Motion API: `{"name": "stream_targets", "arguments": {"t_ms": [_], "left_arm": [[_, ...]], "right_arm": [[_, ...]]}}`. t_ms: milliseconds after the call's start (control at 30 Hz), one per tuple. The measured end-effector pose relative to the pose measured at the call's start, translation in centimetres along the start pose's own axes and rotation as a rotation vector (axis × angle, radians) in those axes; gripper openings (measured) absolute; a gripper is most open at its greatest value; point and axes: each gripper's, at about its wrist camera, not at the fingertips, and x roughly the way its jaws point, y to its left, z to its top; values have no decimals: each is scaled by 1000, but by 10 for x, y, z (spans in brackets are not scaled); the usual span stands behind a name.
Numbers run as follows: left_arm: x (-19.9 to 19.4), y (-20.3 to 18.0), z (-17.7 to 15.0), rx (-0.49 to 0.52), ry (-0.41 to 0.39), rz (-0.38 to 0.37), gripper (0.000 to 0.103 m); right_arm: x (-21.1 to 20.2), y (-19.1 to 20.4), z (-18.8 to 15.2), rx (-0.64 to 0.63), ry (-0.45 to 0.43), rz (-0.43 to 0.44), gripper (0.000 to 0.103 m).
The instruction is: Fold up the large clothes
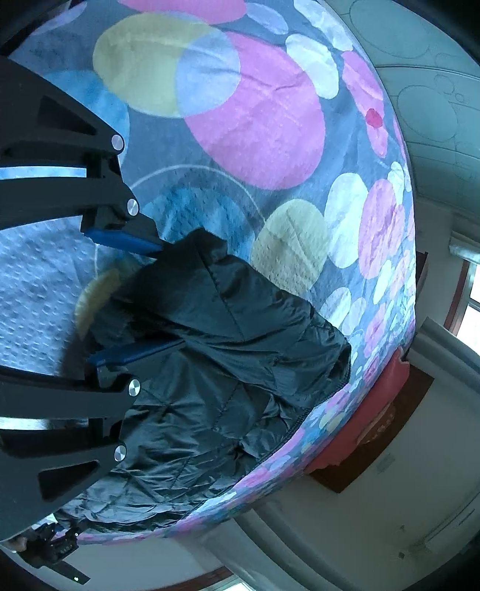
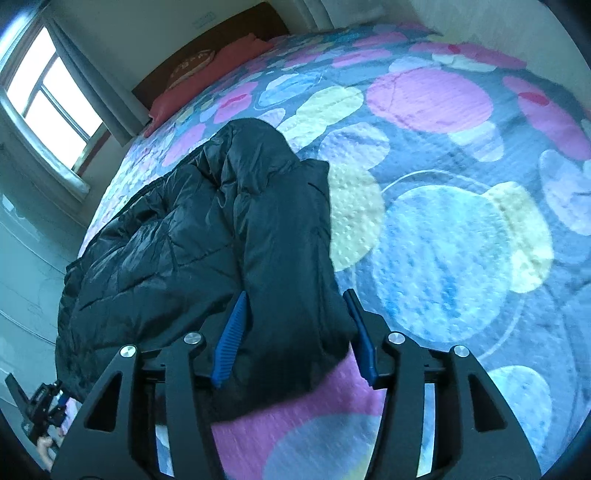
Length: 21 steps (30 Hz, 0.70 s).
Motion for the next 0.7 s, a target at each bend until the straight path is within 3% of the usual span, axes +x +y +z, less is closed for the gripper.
{"name": "stream_targets", "arguments": {"t_ms": [233, 333, 500, 700], "left_arm": [[-20, 4, -2, 41, -26, 36, 54], [-28, 8, 0, 58, -43, 64, 56], [-31, 9, 5, 68, -60, 85, 63], [-22, 2, 9, 85, -50, 89, 63]], "right_arm": [[-34, 8, -1, -93, -71, -135, 54], [-46, 22, 1, -142, -113, -156, 54], [-49, 56, 0, -208, -136, -97, 54], [-15, 125, -8, -349, -76, -36, 53]]}}
